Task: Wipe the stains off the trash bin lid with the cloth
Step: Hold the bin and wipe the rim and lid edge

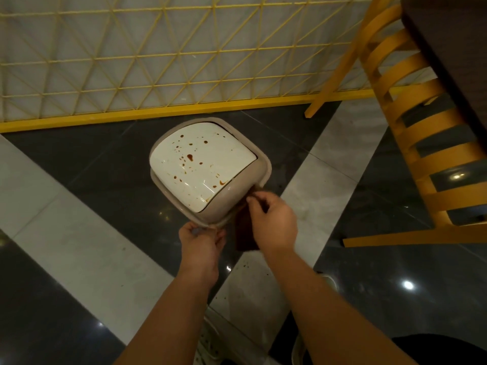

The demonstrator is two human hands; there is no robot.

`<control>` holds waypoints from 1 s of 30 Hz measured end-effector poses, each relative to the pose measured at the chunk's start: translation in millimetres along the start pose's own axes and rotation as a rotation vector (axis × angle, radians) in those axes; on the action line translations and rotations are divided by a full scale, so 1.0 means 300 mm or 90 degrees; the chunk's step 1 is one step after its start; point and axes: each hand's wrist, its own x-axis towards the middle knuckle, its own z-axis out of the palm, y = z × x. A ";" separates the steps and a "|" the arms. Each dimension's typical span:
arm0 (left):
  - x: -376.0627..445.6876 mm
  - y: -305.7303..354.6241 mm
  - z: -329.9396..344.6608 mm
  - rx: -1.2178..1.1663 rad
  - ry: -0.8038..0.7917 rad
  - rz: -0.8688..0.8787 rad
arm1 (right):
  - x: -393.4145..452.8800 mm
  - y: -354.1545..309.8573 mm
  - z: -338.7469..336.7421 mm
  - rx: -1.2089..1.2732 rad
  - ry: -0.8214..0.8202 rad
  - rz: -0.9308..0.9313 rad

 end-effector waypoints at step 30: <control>0.049 0.017 -0.054 -0.027 -0.019 -0.005 | -0.098 0.012 -0.016 -0.178 -0.049 -0.163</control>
